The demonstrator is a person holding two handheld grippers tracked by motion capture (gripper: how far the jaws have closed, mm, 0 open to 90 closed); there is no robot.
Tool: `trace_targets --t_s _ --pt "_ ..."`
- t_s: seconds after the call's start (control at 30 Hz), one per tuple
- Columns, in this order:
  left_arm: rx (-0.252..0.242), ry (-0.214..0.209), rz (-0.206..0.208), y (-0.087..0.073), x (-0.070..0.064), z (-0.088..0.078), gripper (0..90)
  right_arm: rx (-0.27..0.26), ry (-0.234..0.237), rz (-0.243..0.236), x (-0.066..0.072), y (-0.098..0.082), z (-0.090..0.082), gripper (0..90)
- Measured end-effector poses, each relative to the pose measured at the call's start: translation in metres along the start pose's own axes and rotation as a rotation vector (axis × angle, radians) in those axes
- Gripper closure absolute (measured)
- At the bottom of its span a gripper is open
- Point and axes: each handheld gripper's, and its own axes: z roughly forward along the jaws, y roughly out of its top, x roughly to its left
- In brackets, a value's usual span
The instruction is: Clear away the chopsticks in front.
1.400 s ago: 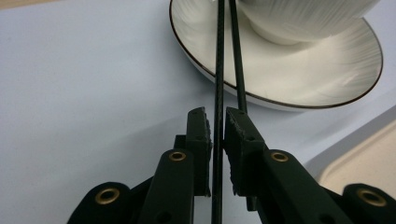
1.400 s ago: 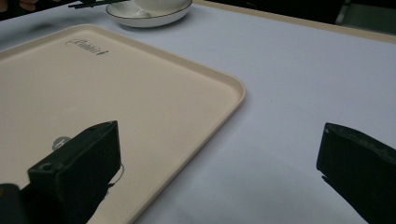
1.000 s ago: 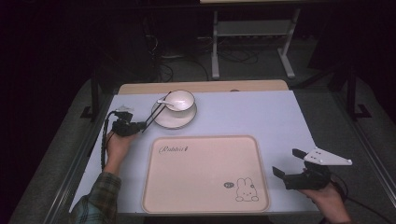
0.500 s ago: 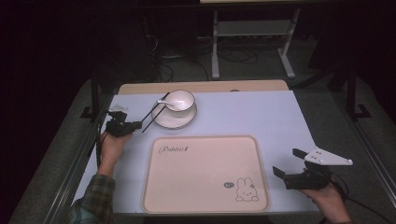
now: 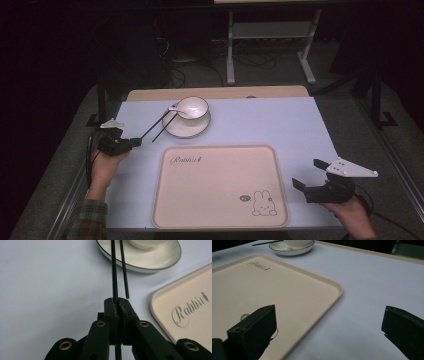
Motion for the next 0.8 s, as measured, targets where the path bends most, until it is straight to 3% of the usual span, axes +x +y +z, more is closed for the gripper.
trace_targets --t_s 0.23,0.43,0.63,0.77,0.8 --pt "0.002 -0.010 0.024 -0.011 -0.009 -0.017 85.5 0.001 0.001 -0.003 0.000 0.000 0.000 0.0" --pt "0.025 -0.021 0.066 -0.022 -0.027 -0.027 85.5 0.000 0.003 -0.002 0.001 0.001 0.000 0.0" --pt "0.046 -0.066 0.105 -0.028 -0.045 -0.028 85.5 -0.001 0.004 -0.006 0.001 0.001 0.000 0.0" --pt "0.040 -0.103 0.109 -0.027 -0.053 -0.026 85.5 -0.002 0.004 -0.008 0.002 0.001 0.000 0.0" --pt "0.037 -0.133 0.113 -0.026 -0.058 -0.023 85.5 -0.002 0.004 -0.009 0.002 0.001 0.000 0.0"
